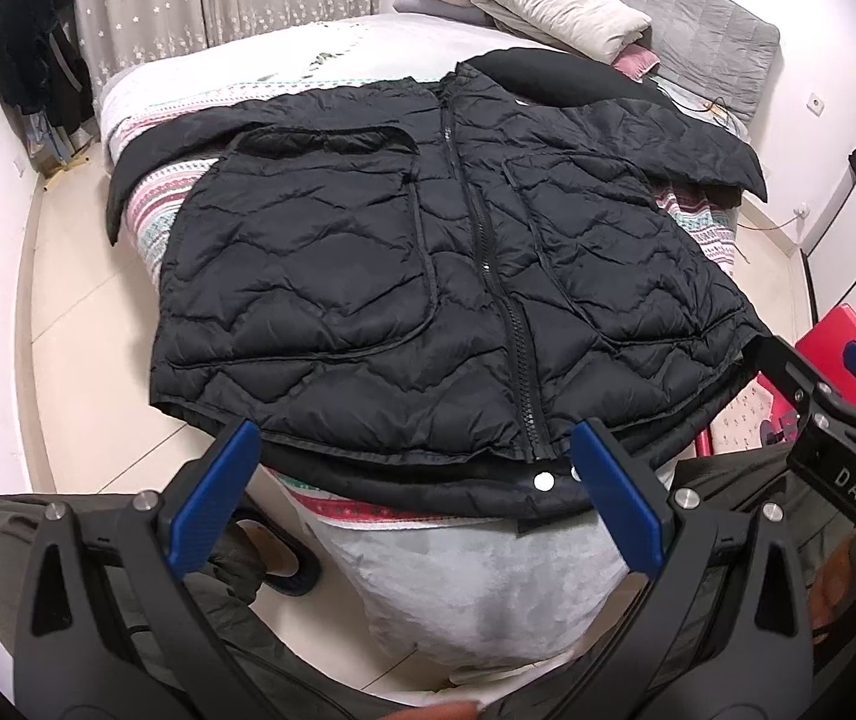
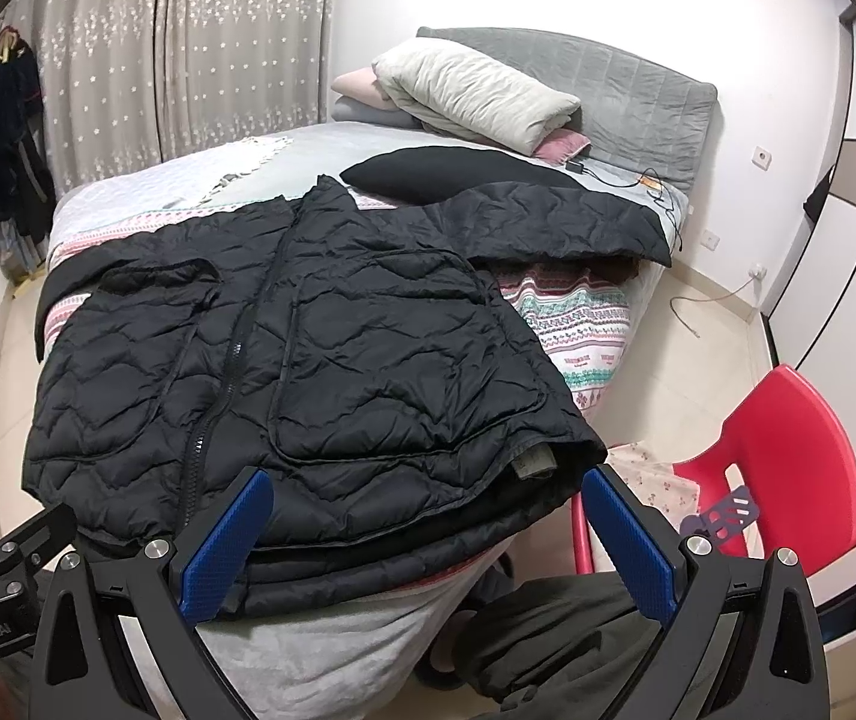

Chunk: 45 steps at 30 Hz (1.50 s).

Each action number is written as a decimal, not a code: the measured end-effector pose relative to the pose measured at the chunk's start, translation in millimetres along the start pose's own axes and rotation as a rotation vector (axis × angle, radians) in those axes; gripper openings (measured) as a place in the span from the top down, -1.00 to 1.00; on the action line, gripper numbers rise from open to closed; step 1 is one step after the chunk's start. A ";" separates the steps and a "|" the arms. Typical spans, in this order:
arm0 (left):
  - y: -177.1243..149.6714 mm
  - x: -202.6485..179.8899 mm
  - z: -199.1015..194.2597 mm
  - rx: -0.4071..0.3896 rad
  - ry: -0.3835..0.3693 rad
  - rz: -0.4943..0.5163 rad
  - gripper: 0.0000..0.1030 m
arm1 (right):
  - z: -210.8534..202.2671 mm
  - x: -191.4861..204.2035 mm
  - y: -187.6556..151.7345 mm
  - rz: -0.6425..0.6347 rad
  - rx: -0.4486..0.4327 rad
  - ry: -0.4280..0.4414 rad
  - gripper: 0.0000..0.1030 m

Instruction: Fold large clothes

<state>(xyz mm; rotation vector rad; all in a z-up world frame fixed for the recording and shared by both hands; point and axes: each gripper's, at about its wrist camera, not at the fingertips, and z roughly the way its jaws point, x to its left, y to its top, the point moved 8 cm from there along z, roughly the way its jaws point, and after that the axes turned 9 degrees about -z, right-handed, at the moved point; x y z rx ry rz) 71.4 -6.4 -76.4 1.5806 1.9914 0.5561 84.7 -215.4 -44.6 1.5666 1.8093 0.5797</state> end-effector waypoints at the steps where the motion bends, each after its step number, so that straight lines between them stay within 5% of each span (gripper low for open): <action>1: 0.1 0.4 1.1 -0.001 0.004 0.001 -1.00 | 1.3 -1.3 0.1 0.000 0.000 -0.001 -1.00; 12: 2.0 26.4 20.9 0.053 0.026 -0.024 -1.00 | 42.0 -36.2 -6.5 0.121 0.078 0.117 -1.00; 20: 15.3 111.8 49.9 0.063 0.170 -0.135 -1.00 | 101.8 -92.1 -12.6 0.225 0.153 0.154 -1.00; 26: 13.8 159.7 81.8 0.134 0.116 -0.282 -0.98 | 159.2 -110.4 -48.6 0.451 0.291 0.310 -0.99; 28: 3.9 160.2 93.5 0.191 0.103 -0.313 -0.65 | 168.4 -101.8 -52.3 0.470 0.311 0.381 -0.63; 29: -1.7 156.0 101.1 0.222 0.056 -0.329 -0.31 | 169.7 -97.9 -51.5 0.485 0.304 0.421 0.15; 30: -5.1 152.7 107.8 0.241 0.018 -0.341 0.06 | 168.2 -96.3 -49.6 0.491 0.294 0.440 0.72; 33: -15.6 141.3 114.2 0.279 -0.058 -0.357 0.92 | 155.2 -104.9 -34.1 0.488 0.200 0.424 0.87; 37: -15.4 133.4 94.9 0.259 -0.078 -0.334 0.91 | 123.0 -133.1 -18.1 0.500 0.080 0.321 0.93; 41: 1.8 133.8 69.7 0.197 -0.060 -0.315 0.83 | 109.5 -115.8 -16.4 0.391 0.117 0.300 0.91; 43: 17.9 131.5 56.1 0.162 -0.086 -0.331 0.46 | 104.1 -111.4 -11.0 0.346 0.127 0.315 0.87; 45: 37.4 126.4 41.5 0.118 -0.105 -0.343 -0.26 | 93.8 -131.5 0.6 0.396 0.078 0.277 0.58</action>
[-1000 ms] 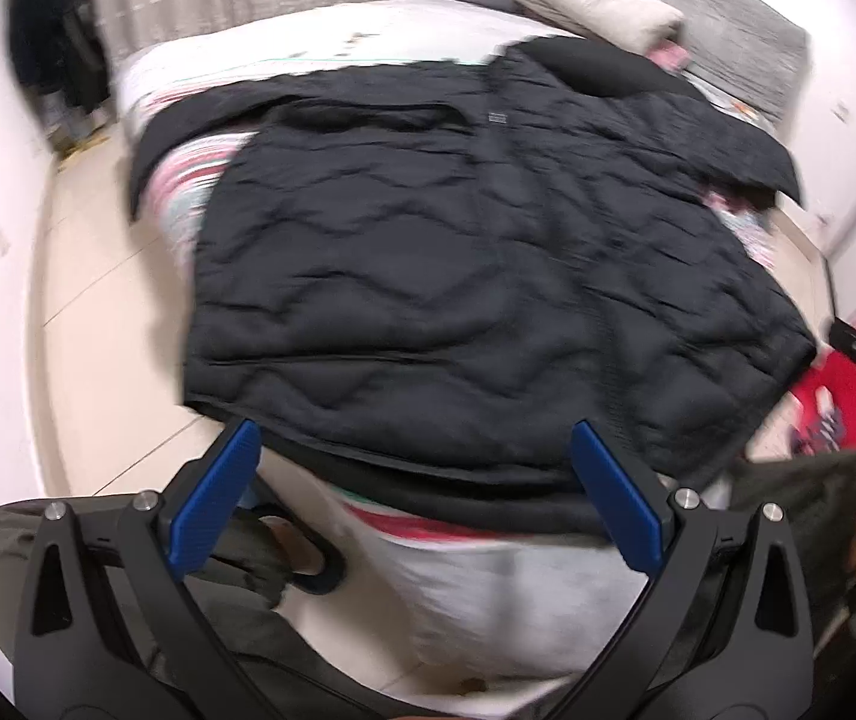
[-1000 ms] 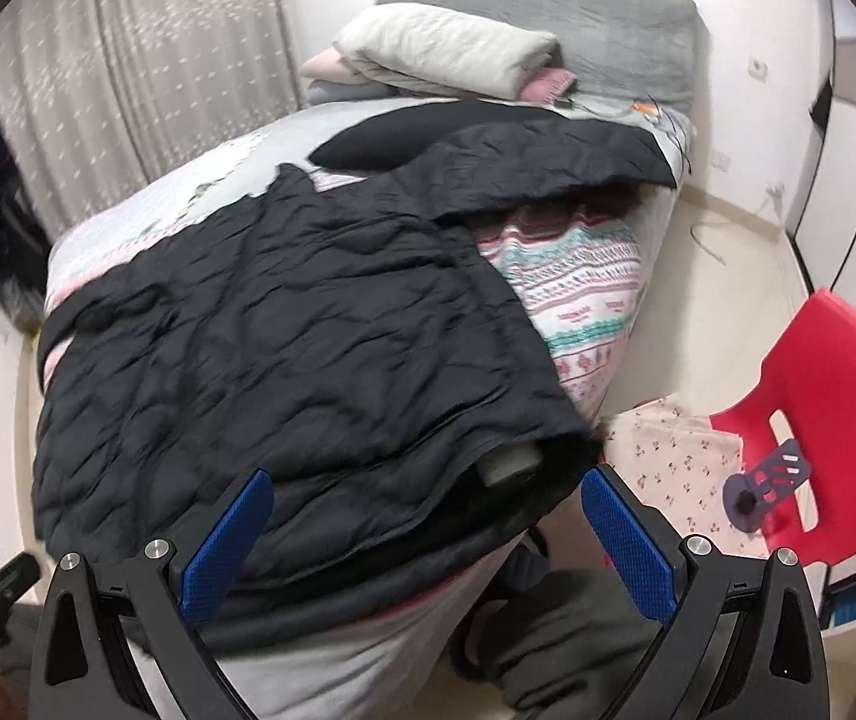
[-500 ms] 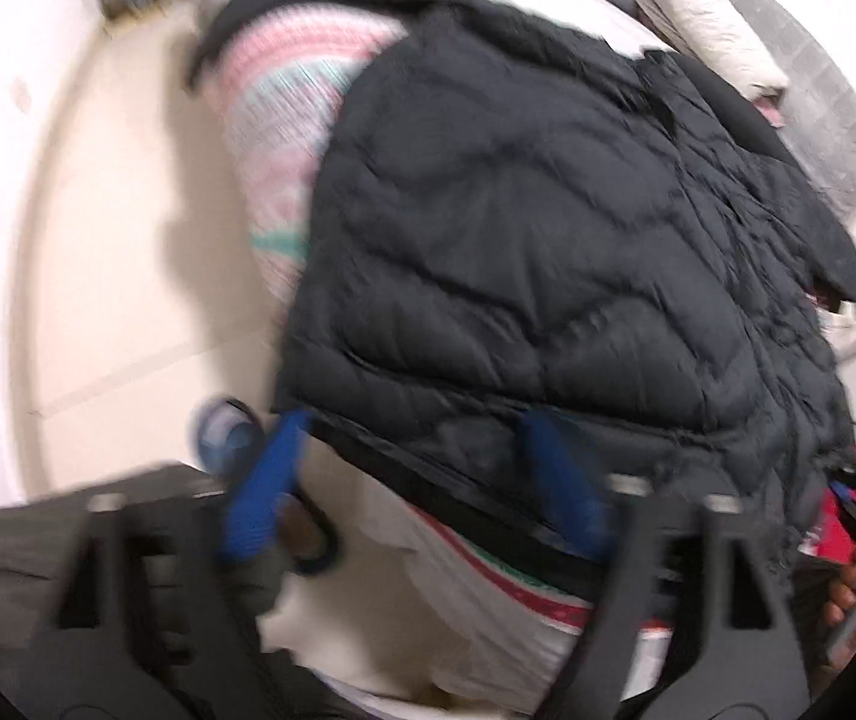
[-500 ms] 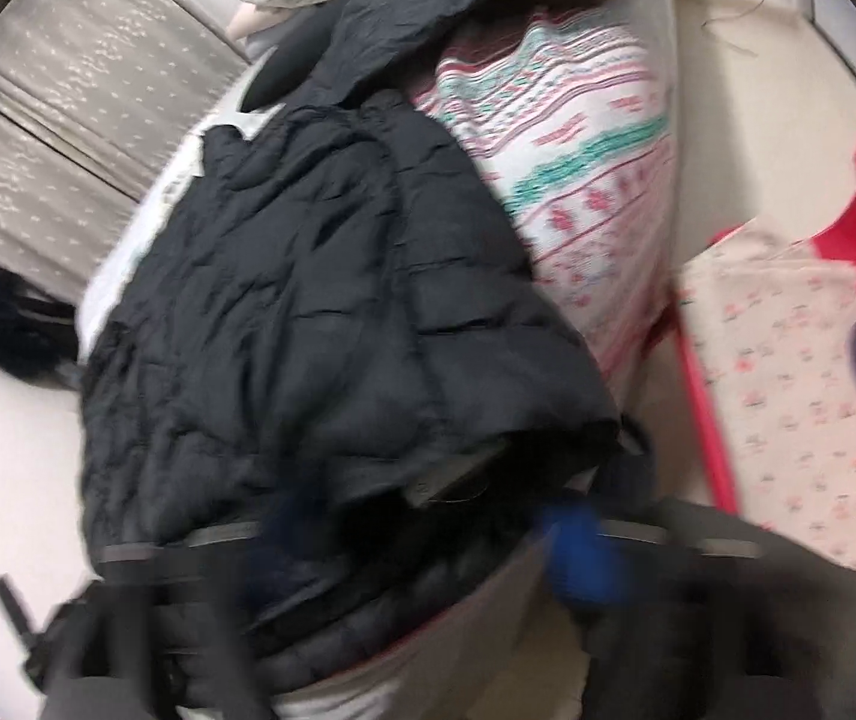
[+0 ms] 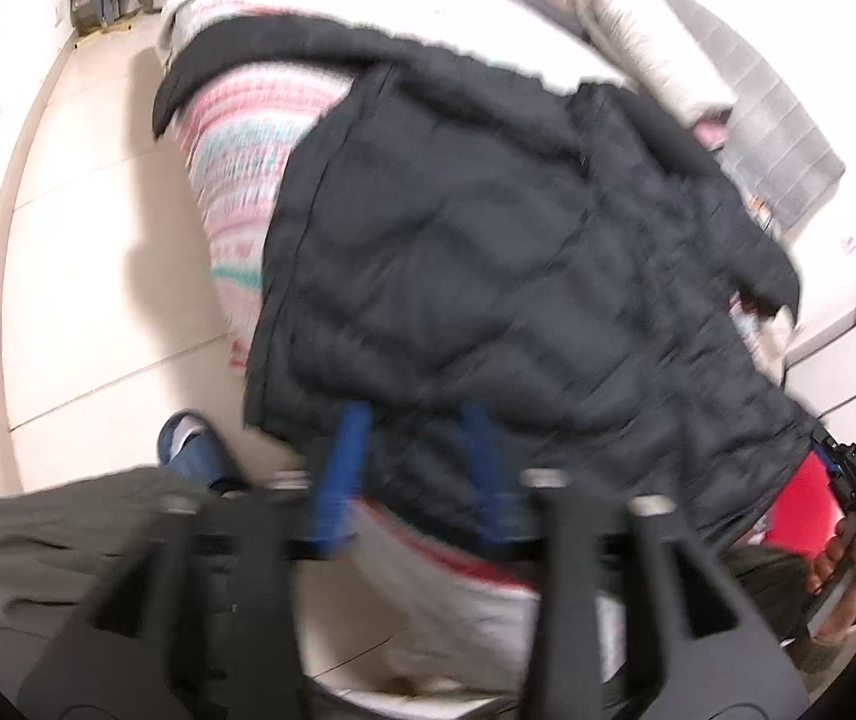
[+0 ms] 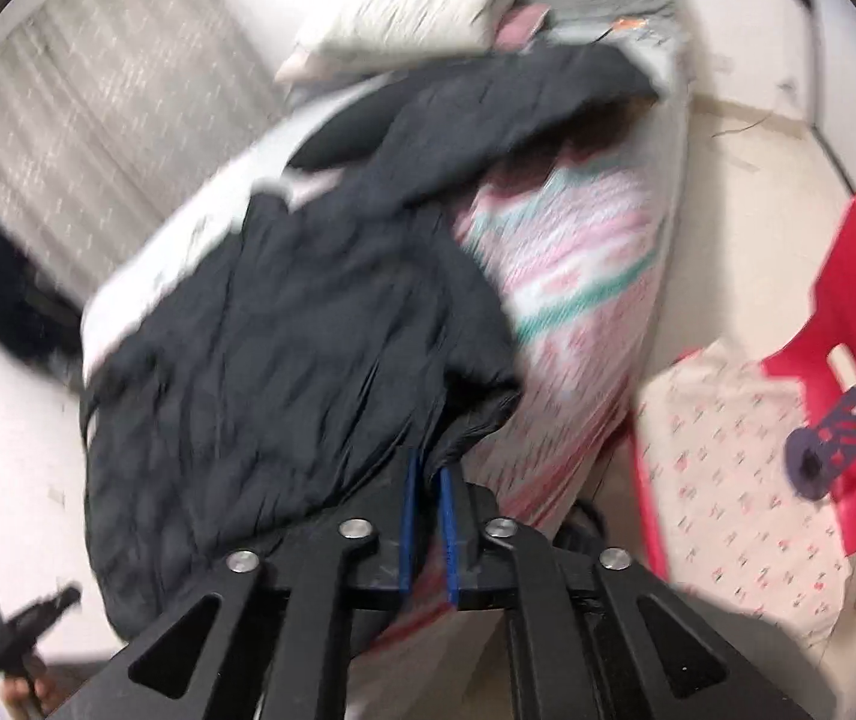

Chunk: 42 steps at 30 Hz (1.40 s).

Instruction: Fold large clothes

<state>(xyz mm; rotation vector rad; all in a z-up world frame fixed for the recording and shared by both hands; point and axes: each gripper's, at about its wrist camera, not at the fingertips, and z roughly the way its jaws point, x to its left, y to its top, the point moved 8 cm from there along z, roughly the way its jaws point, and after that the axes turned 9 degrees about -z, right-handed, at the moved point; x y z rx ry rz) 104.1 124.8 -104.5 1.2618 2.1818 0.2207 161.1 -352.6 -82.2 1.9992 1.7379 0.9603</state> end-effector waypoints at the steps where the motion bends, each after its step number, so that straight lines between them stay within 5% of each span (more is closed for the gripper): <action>1: 11.3 -9.7 -8.6 -0.037 -0.007 0.011 -0.34 | -9.3 -6.8 15.3 0.035 -0.046 0.008 0.40; 3: 36.2 -33.3 -20.2 -0.105 -0.007 0.052 -0.38 | -18.3 -16.1 43.7 0.091 -0.101 0.043 -0.77; 4: 46.0 -42.0 -23.7 -0.121 -0.007 0.069 -0.38 | -17.9 -19.6 64.9 0.108 -0.133 0.076 -0.88; 9: 111.3 -88.0 -18.4 -0.182 0.009 0.084 -0.56 | 28.0 -59.6 153.7 0.295 -0.180 0.244 -0.89; 11: 135.7 -95.6 -9.3 -0.227 0.015 0.064 -0.61 | 65.9 -95.7 184.0 0.467 -0.169 0.301 -0.89; 16: 152.3 -78.9 41.5 -0.282 0.119 0.095 -0.69 | 132.8 -160.3 205.4 0.670 -0.149 0.354 -0.85; 20: 140.1 -48.7 87.7 -0.096 0.142 0.031 -0.69 | 163.8 -186.2 215.5 0.644 -0.155 0.322 -0.70; 26: 139.8 -53.7 96.7 -0.104 0.148 0.037 -0.69 | 193.2 -207.4 244.8 0.689 -0.227 0.284 -0.52; 28: 136.5 -57.1 99.8 -0.089 0.139 0.047 -0.69 | 202.3 -213.5 252.4 0.700 -0.228 0.258 -0.32; 30: 134.4 -58.3 104.1 -0.072 0.131 0.039 -0.69 | 211.1 -215.3 254.6 0.679 -0.211 0.199 0.31; 32: 134.4 -60.6 106.3 -0.072 0.125 0.040 -0.69 | 214.6 -216.4 256.9 0.653 -0.213 0.170 0.48; 36: 139.1 -67.7 101.0 -0.111 0.126 0.066 -0.69 | 180.7 -204.1 274.3 0.493 -0.267 0.047 0.84; 42: 143.3 -68.3 98.6 -0.125 0.124 0.076 -0.69 | 100.4 -176.0 296.2 0.305 -0.418 -0.169 0.92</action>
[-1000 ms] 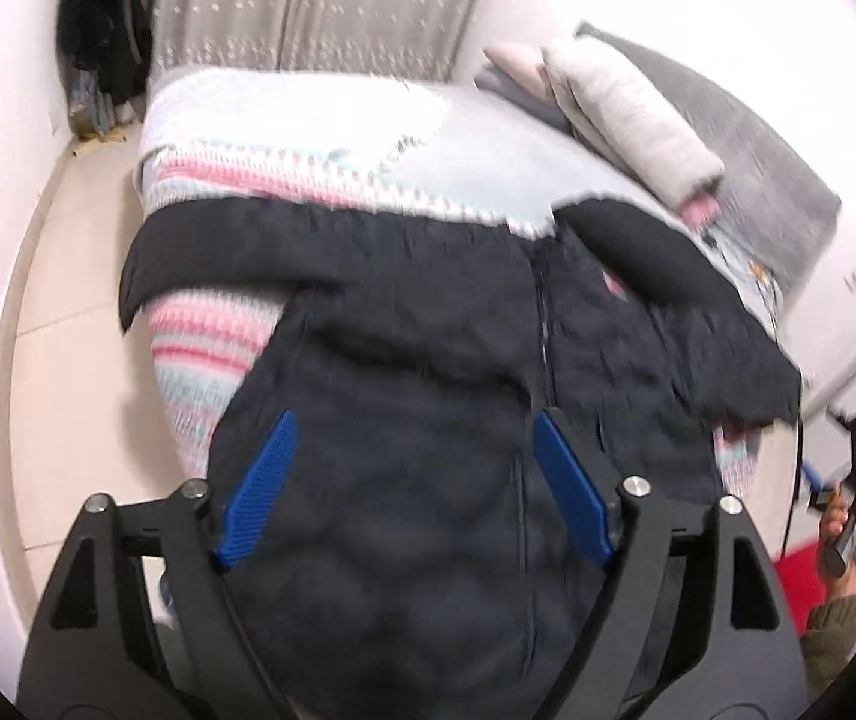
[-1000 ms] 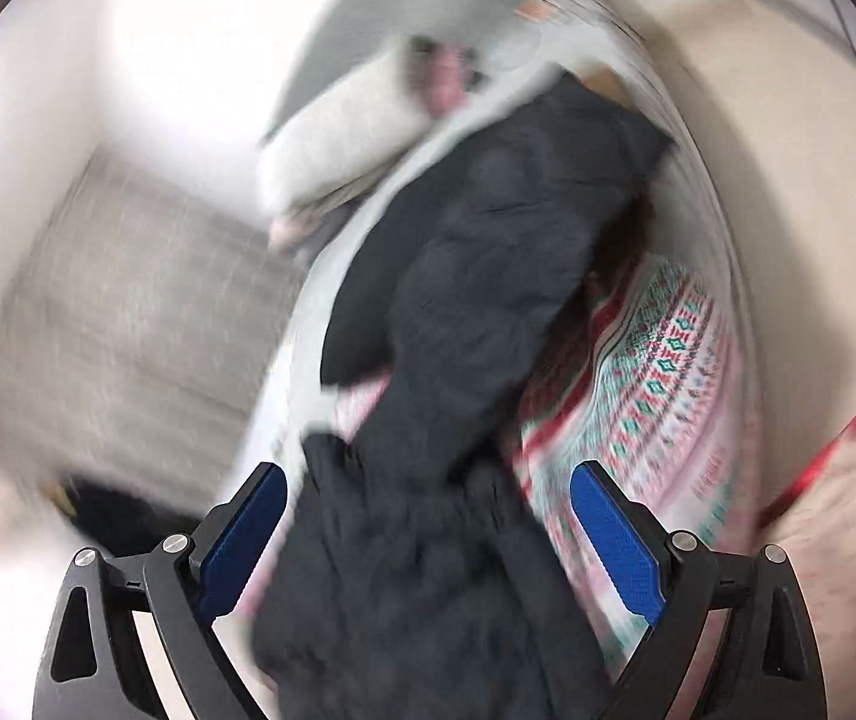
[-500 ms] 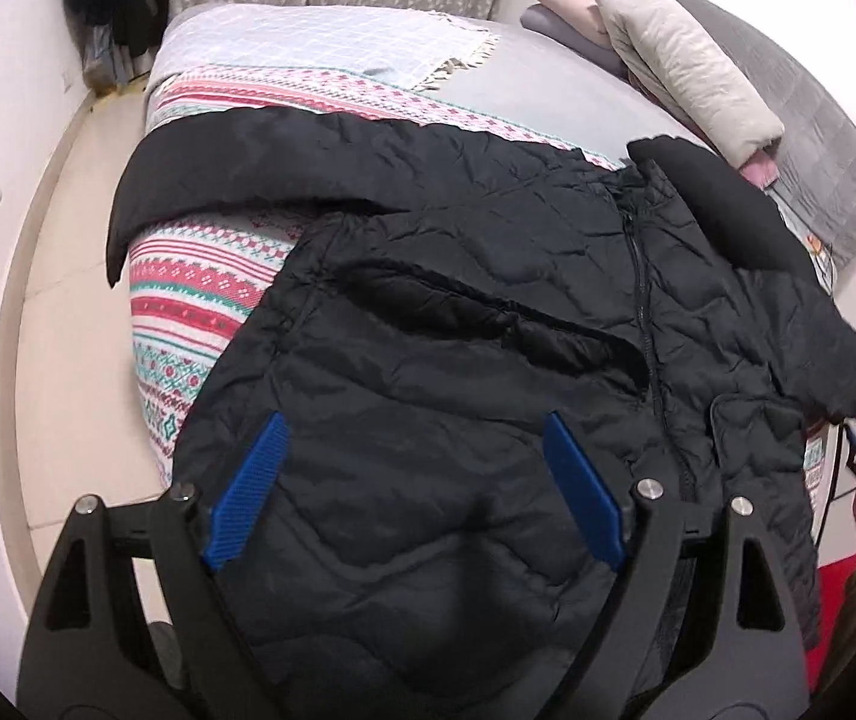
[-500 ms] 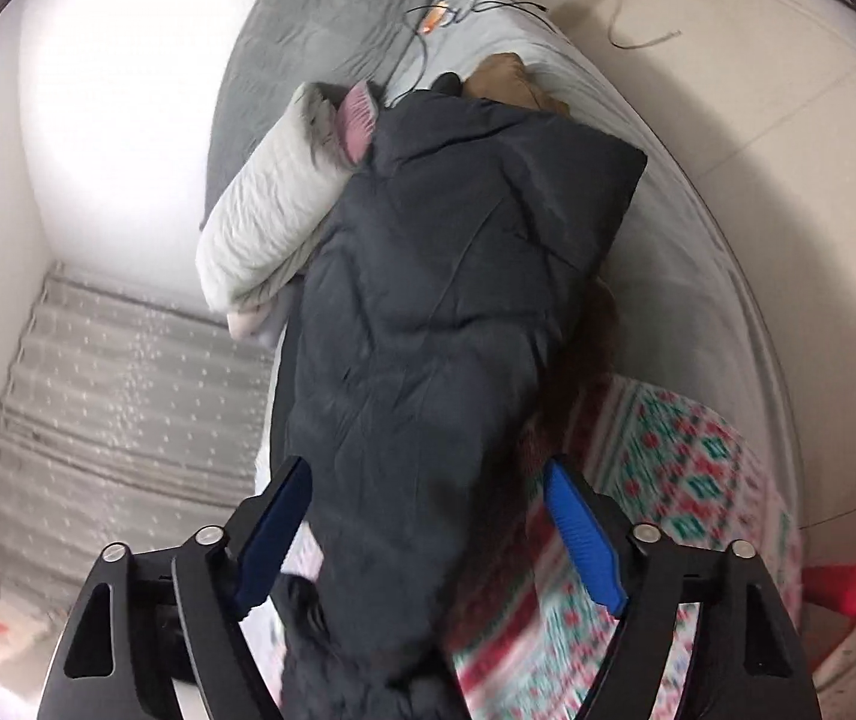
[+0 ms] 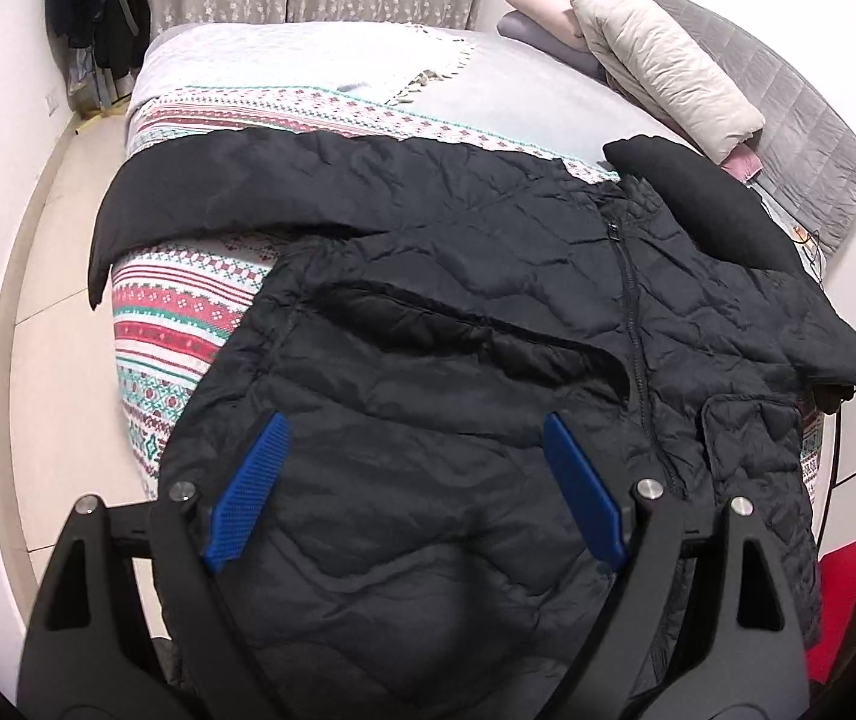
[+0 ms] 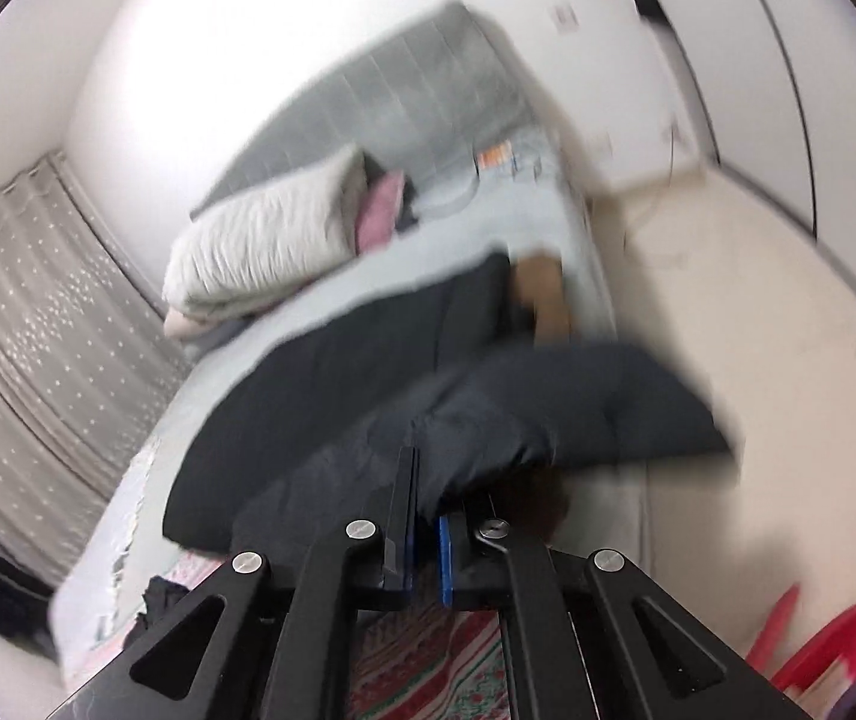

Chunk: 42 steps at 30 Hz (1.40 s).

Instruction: Fold large clothes

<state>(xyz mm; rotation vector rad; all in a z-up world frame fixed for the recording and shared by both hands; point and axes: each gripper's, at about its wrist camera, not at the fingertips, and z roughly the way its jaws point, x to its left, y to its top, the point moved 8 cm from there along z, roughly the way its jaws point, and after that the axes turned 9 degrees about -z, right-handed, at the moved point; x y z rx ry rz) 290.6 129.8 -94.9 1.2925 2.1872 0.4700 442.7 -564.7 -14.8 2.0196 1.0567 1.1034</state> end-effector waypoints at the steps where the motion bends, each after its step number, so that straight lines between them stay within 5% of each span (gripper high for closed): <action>1: 1.5 1.4 0.5 -0.001 -0.004 -0.004 -0.69 | -9.2 3.3 4.7 -0.024 -0.031 -0.027 0.92; 7: 6.4 8.1 7.5 -0.004 0.003 0.014 -0.69 | -36.4 -23.9 17.2 0.057 -0.123 -0.153 0.93; 11: 1.6 8.4 19.5 0.011 -0.002 0.048 -0.69 | -24.6 -20.6 0.9 -0.001 -0.079 -0.103 0.93; 19: -37.7 -0.4 45.7 0.176 0.006 0.102 -0.69 | -38.2 -38.1 0.3 0.071 -0.099 -0.129 0.93; 24: -50.5 -6.9 45.9 0.206 0.045 0.149 -0.68 | -70.0 38.9 23.1 -0.068 -0.231 -0.056 0.93; 27: -39.4 -6.9 34.3 0.154 0.011 0.102 -0.68 | -95.9 121.7 19.7 -0.220 -0.309 0.052 0.91; 30: -37.0 -5.9 32.3 0.163 -0.015 0.075 -0.68 | -108.3 231.2 -21.3 -0.511 -0.319 0.164 0.89; 32: -38.3 -5.6 34.2 0.176 -0.037 0.051 -0.68 | -100.9 291.6 -67.6 -0.638 -0.250 0.270 0.86; 35: -38.5 -5.6 37.3 0.200 -0.069 0.021 -0.68 | -64.9 365.4 -172.8 -0.787 -0.001 0.418 0.85; 38: -30.0 -1.6 33.8 0.175 -0.081 -0.004 -0.68 | -34.6 398.6 -274.4 -1.009 0.255 0.436 0.84; 42: -24.3 -0.1 26.0 0.155 -0.096 -0.014 -0.68 | -30.4 403.9 -321.8 -1.107 0.382 0.414 0.72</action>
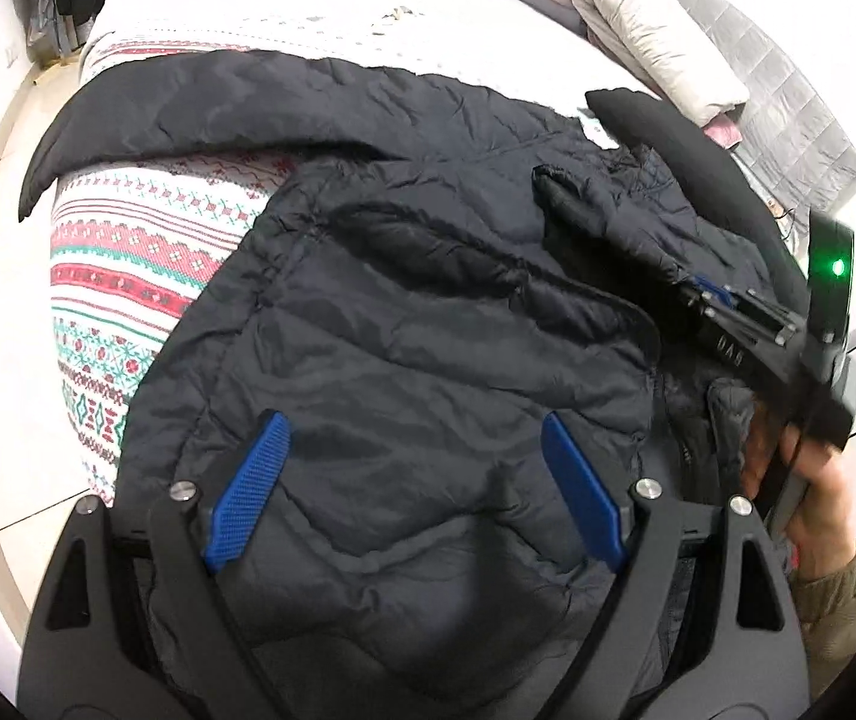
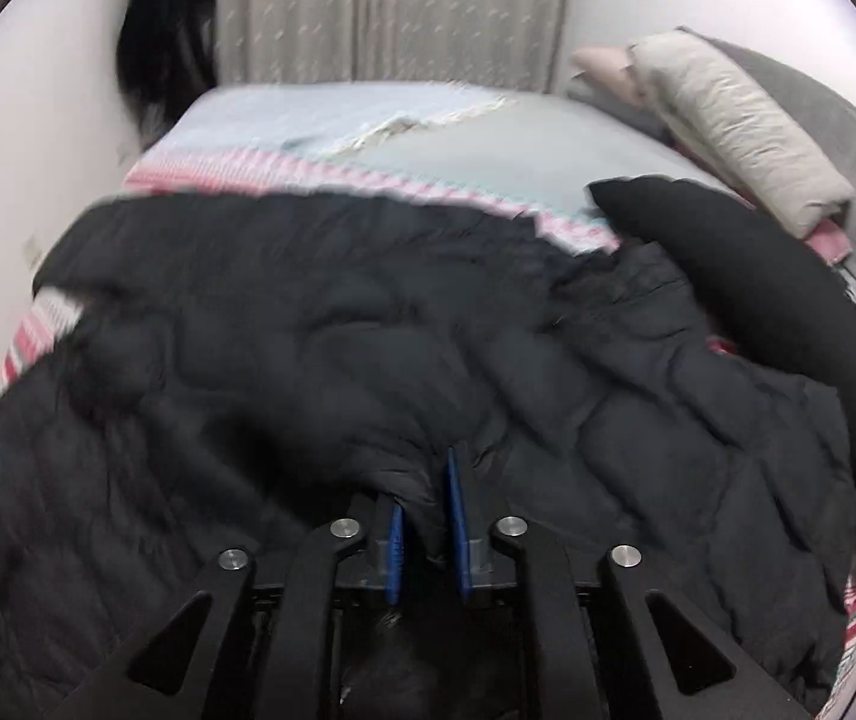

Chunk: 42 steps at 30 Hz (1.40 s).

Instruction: Fold large clothes

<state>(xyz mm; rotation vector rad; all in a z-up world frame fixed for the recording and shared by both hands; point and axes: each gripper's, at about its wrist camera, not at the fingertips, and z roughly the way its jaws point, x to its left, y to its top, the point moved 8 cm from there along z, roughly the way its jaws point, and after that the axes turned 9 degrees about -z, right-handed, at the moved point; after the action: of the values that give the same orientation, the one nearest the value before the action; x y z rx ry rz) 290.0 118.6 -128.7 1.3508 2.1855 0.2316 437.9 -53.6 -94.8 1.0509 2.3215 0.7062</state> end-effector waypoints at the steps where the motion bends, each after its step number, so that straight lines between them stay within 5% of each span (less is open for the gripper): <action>1: 0.5 0.1 -0.5 -0.001 -0.002 -0.003 -0.68 | -1.0 -0.9 -1.4 -0.012 -0.009 -0.002 0.69; 8: -2.6 -14.7 -7.3 -0.017 -0.032 0.022 -0.68 | -17.9 -36.5 -4.4 0.119 -0.055 0.038 0.27; 10: 1.2 -17.5 -8.0 -0.030 -0.033 0.030 -0.68 | -17.6 -44.9 -4.0 0.151 -0.057 0.006 0.27; 15: 5.5 -18.3 -8.8 -0.029 -0.050 0.019 -0.68 | -29.3 -111.1 -6.4 0.474 -0.139 0.020 0.30; 19: 7.4 -19.4 -8.7 -0.031 -0.050 0.021 -0.68 | -49.3 -114.8 1.7 0.510 -0.250 0.020 0.29; 21: 8.0 -20.9 -7.9 -0.030 -0.050 0.023 -0.68 | -35.3 -82.7 9.6 0.381 -0.206 0.038 0.27; 23: 7.5 -21.4 -7.2 -0.028 -0.051 0.024 -0.68 | -5.6 -39.3 7.2 0.253 -0.067 0.124 0.23; 27: 6.7 -17.5 -8.9 -0.028 -0.050 0.022 -0.68 | 6.3 -1.4 3.8 0.195 0.011 0.250 0.23; 32: 10.3 -9.8 -13.3 -0.044 -0.042 0.009 -0.68 | -20.3 -53.2 6.4 0.260 -0.048 0.148 0.21; 37: 11.8 -0.3 -10.2 -0.043 -0.024 0.001 -0.68 | 42.3 -112.0 -63.1 0.329 0.194 0.050 0.21; 42: 14.4 9.3 -9.8 -0.033 -0.023 -0.026 -0.68 | 8.3 -121.0 -47.0 0.357 0.110 0.055 0.19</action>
<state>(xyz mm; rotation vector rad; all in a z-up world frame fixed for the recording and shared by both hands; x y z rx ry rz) 292.7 134.9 -117.9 1.3005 2.1689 0.2401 488.7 -173.0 -104.0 1.5376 2.2628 0.7523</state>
